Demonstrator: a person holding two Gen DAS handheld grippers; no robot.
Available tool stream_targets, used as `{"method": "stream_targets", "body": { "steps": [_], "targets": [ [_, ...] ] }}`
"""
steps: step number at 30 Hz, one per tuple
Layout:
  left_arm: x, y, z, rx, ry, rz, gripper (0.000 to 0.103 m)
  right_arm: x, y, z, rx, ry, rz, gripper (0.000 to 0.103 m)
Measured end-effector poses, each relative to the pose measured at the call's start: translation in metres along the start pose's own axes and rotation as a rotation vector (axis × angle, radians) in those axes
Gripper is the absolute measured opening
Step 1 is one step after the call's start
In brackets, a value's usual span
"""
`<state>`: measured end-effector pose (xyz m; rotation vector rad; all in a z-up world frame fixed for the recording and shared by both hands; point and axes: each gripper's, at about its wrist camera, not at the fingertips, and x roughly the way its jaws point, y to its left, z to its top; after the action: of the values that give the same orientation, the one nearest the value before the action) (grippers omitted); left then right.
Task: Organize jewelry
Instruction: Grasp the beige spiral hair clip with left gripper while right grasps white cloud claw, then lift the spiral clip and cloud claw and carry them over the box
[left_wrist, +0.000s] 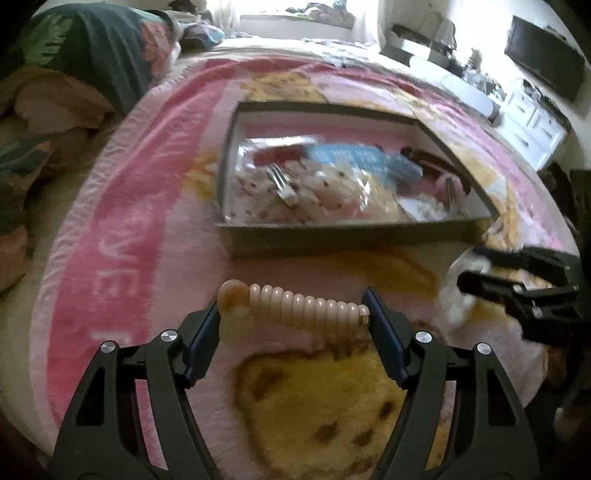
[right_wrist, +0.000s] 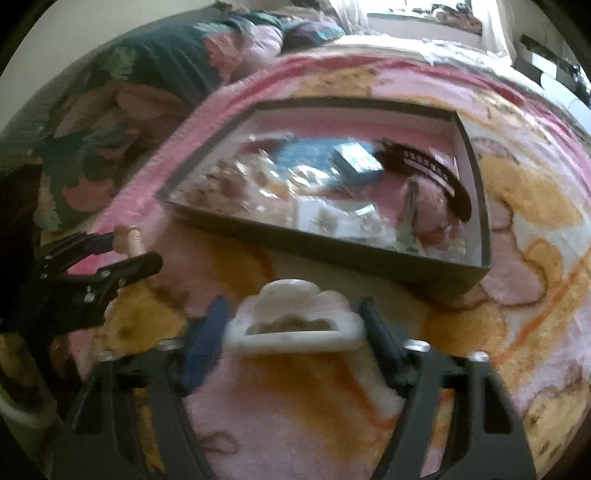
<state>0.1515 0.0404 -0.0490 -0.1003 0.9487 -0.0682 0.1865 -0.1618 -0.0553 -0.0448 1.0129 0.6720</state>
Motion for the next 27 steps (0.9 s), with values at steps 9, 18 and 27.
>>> {"method": "stream_targets", "body": {
  "steps": [9, 18, 27],
  "targets": [
    [-0.025, 0.005, 0.016, -0.016, -0.054, 0.009, 0.065, -0.019, 0.008, -0.001, -0.014, -0.043, 0.011, 0.078],
    [-0.029, 0.003, 0.016, -0.014, -0.048, -0.013, 0.065, 0.017, 0.014, -0.016, -0.096, 0.048, -0.002, 0.092],
    [-0.028, -0.003, 0.018, -0.014, -0.05, -0.022, 0.065, 0.036, 0.03, -0.022, -0.119, 0.034, -0.058, 0.07]
  ]
}}
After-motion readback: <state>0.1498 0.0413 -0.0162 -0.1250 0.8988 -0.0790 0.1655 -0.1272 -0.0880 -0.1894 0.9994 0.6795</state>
